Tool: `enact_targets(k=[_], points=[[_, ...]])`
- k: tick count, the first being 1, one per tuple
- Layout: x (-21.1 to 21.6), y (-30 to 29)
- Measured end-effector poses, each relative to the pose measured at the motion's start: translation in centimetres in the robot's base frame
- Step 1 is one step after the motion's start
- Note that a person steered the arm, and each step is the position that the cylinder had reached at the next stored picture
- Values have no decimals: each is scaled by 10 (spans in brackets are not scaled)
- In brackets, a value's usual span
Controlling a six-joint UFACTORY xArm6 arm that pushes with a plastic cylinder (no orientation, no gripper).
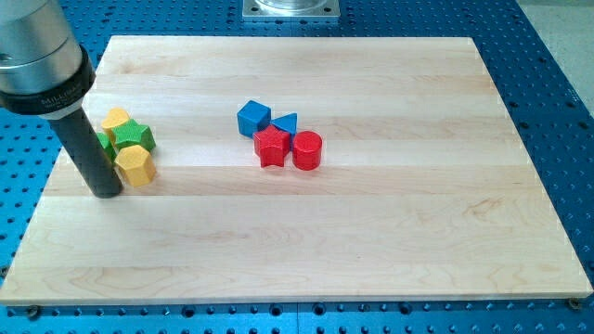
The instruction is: Place the red star vertically above the red circle
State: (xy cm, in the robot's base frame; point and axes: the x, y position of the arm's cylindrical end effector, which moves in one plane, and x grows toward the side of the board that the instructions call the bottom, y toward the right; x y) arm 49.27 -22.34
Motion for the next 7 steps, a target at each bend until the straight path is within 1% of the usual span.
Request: enact_targets(k=[1, 2, 3, 4, 5, 6, 7], points=[[19, 6], [37, 47], [37, 89], [27, 138], [0, 172], [-27, 178], [-78, 186]])
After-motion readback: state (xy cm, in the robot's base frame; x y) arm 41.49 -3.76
